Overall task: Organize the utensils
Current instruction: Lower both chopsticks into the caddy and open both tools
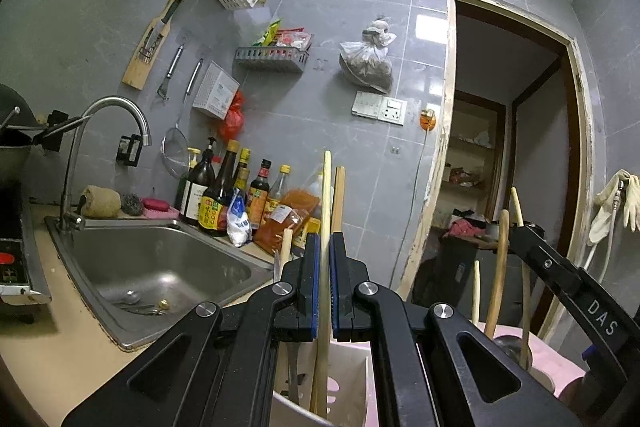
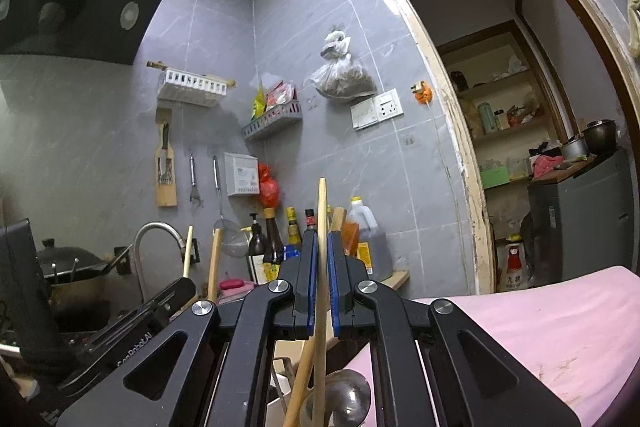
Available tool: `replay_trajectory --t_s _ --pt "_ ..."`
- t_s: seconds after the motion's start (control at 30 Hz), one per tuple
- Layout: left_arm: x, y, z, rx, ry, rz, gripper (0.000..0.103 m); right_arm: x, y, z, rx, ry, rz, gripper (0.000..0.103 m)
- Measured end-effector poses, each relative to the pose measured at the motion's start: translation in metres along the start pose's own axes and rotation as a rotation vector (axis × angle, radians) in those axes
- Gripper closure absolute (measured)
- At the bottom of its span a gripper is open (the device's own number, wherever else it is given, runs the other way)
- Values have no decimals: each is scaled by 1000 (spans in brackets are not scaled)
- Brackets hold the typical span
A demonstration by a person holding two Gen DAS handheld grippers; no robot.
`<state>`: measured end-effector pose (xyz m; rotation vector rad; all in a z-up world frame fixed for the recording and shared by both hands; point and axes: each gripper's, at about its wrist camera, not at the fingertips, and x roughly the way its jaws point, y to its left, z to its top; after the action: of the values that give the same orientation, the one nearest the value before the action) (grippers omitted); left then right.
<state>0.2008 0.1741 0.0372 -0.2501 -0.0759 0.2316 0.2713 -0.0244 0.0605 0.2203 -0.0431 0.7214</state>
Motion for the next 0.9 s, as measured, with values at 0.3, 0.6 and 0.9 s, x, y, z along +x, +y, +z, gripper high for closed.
replay_trajectory --t_s 0.3,0.6,0.9 --pt "-4 -4 -1 15 27 -52 100 -1 1 0 -6 -2 9 85" --pt "-10 2 6 -9 51 -47 100 -12 6 9 -24 -52 -33 75" --pt "-24 1 16 -16 142 -75 94 -34 2 16 -44 -14 -98 57"
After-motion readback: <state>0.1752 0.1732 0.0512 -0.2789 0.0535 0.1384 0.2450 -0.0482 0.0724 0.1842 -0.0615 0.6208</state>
